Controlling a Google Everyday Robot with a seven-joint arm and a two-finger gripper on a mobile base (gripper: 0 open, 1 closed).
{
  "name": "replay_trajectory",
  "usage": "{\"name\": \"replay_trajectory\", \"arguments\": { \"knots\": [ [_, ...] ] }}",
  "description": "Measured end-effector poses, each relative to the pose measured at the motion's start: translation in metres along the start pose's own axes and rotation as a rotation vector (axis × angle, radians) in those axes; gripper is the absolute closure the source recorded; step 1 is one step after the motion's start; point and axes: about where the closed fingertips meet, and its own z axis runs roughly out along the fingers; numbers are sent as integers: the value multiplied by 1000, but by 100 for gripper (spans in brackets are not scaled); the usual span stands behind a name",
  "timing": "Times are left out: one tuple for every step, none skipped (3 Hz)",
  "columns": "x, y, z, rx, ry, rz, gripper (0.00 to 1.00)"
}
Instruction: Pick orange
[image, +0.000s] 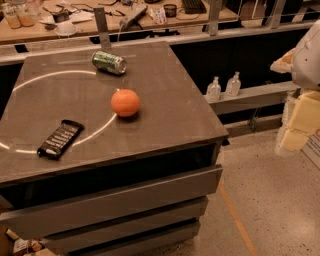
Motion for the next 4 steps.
{"name": "replay_trajectory", "arguments": {
  "knots": [
    [-1,0,0,-1,-7,2,0],
    [-5,-1,-3,-8,-70,17,0],
    [-8,-1,-2,-16,-109,24,0],
    [-30,-11,39,-62,-294,73,0]
  ]
}}
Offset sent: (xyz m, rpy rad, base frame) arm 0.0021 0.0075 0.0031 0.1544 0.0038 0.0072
